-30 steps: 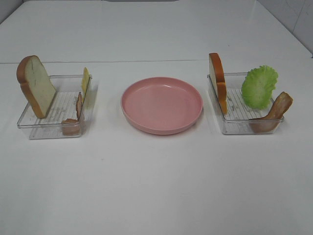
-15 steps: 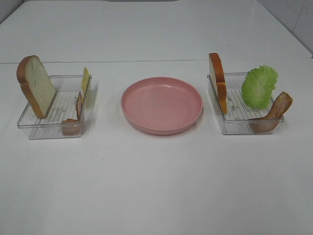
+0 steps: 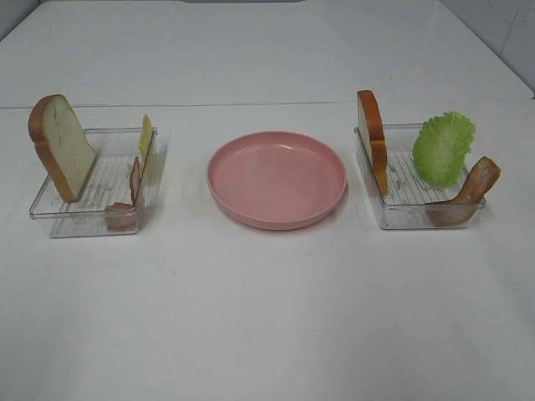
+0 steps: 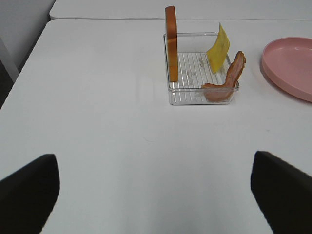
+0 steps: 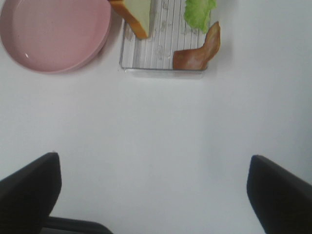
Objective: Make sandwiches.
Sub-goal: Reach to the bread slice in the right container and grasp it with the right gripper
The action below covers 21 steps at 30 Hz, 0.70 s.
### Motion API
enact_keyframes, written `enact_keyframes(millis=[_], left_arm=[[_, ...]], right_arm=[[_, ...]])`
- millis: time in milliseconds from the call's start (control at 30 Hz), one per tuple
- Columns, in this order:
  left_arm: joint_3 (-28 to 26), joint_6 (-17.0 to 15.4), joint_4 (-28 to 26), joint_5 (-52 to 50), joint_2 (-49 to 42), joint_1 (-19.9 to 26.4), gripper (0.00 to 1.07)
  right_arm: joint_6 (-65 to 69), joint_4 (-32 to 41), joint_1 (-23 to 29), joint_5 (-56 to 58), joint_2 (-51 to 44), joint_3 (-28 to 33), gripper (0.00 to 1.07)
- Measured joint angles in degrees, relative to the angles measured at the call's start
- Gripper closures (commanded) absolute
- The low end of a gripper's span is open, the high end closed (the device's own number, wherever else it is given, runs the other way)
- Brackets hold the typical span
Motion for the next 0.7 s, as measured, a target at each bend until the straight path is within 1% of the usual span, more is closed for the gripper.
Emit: enact_keyframes(millis=[33, 67, 100, 133, 167, 200, 233, 267, 300, 333, 367, 400, 433, 467, 500, 533, 567, 600, 633, 700], left_arm=[[0.0, 0.0, 0.0, 0.0, 0.0, 0.0, 0.07], [0.0, 0.0, 0.0, 0.0, 0.0, 0.0, 0.07], [0.0, 0.0, 0.0, 0.0, 0.0, 0.0, 0.07], [0.0, 0.0, 0.0, 0.0, 0.0, 0.0, 0.07], [0.0, 0.0, 0.0, 0.0, 0.0, 0.0, 0.07], [0.0, 0.0, 0.0, 0.0, 0.0, 0.0, 0.07], [0.0, 0.0, 0.1, 0.0, 0.0, 0.0, 0.07], [0.0, 0.0, 0.1, 0.0, 0.0, 0.0, 0.07], [0.0, 0.0, 0.2, 0.0, 0.0, 0.0, 0.07], [0.0, 0.0, 0.2, 0.0, 0.0, 0.0, 0.07], [0.0, 0.0, 0.2, 0.0, 0.0, 0.0, 0.07], [0.0, 0.0, 0.2, 0.0, 0.0, 0.0, 0.07], [0.0, 0.0, 0.2, 0.0, 0.0, 0.0, 0.07], [0.0, 0.0, 0.2, 0.0, 0.0, 0.0, 0.07], [0.0, 0.0, 0.2, 0.0, 0.0, 0.0, 0.07], [0.0, 0.0, 0.2, 0.0, 0.0, 0.0, 0.07], [0.0, 0.0, 0.2, 0.0, 0.0, 0.0, 0.07], [0.0, 0.0, 0.2, 0.0, 0.0, 0.0, 0.07], [0.0, 0.0, 0.2, 0.0, 0.0, 0.0, 0.07], [0.0, 0.0, 0.2, 0.0, 0.0, 0.0, 0.07]], right_arm=[[-0.1, 0.1, 0.0, -0.1, 6.9, -4.6, 0.09], [-0.1, 0.0, 0.0, -0.1, 9.5, -7.2, 0.09], [-0.1, 0.0, 0.0, -0.1, 9.5, -7.2, 0.09], [-0.1, -0.1, 0.0, 0.0, 15.6, -12.1, 0.09], [0.1, -0.1, 0.0, 0.1, 18.5, -15.0, 0.09], [0.1, -0.1, 0.0, 0.1, 18.5, -15.0, 0.09], [0.6, -0.1, 0.0, 0.7, 23.8, -20.3, 0.09], [0.7, -0.1, 0.0, 1.5, 26.8, -23.4, 0.09], [0.7, -0.1, 0.0, 3.1, 31.9, -29.2, 0.09], [0.7, -0.1, 0.0, 3.1, 31.9, -29.2, 0.09], [0.8, -0.1, 0.1, 3.9, 37.1, -34.4, 0.09], [1.1, -0.1, 0.3, 4.2, 39.5, -37.1, 0.09], [1.1, -0.1, 0.3, 4.2, 39.5, -37.1, 0.09], [2.2, -0.1, 0.9, 4.6, 43.5, -41.5, 0.09], [2.2, -0.1, 0.9, 4.6, 43.5, -41.5, 0.09], [2.6, -0.1, 1.3, 4.6, 45.1, -43.8, 0.09], [3.6, -0.2, 2.9, 4.6, 49.2, -48.0, 0.09], [3.9, -0.2, 3.5, 4.6, 51.2, -49.5, 0.09], [3.9, -0.2, 3.5, 4.6, 51.2, -49.5, 0.09], [5.2, -0.2, 5.7, 5.4, 56.4, -53.5, 0.09]])
